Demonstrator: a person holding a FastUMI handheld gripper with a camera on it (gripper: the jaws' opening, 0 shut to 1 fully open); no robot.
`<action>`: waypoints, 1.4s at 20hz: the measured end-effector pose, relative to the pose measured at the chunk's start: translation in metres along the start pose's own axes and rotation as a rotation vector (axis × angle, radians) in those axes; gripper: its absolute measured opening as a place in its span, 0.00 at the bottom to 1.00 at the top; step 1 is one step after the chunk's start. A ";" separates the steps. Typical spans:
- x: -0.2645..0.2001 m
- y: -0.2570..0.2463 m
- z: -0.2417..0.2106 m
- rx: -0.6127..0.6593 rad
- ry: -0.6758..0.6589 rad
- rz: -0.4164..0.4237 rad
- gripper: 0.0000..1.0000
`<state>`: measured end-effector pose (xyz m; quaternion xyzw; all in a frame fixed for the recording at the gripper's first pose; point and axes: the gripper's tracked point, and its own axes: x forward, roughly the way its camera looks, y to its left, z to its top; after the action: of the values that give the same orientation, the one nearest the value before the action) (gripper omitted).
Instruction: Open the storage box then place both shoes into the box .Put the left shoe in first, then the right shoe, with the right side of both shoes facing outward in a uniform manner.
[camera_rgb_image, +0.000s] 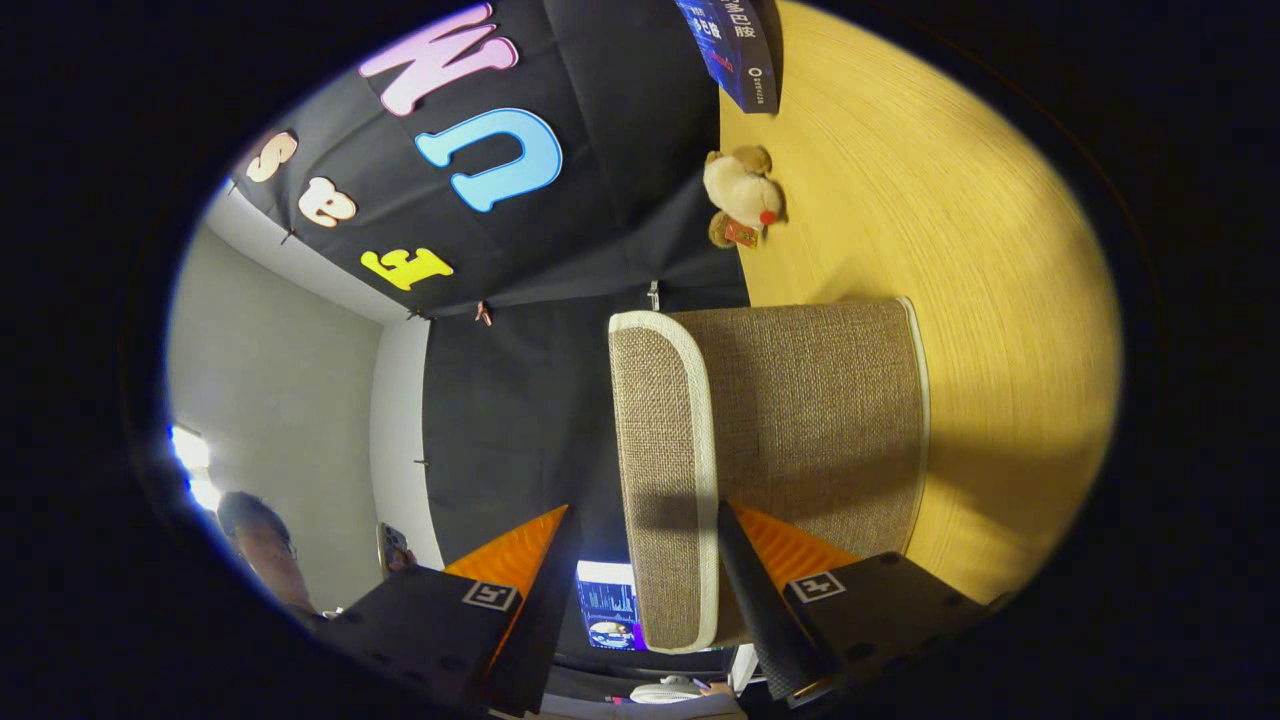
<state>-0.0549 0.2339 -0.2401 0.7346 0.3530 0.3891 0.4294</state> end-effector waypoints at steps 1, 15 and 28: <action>-0.001 0.001 0.000 -0.002 0.000 0.006 0.82; 0.028 0.082 -0.004 -0.060 -0.062 0.142 0.08; 0.166 0.154 -0.048 -0.271 0.046 -0.015 0.08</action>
<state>0.0056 0.3335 -0.0398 0.6583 0.3124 0.4467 0.5192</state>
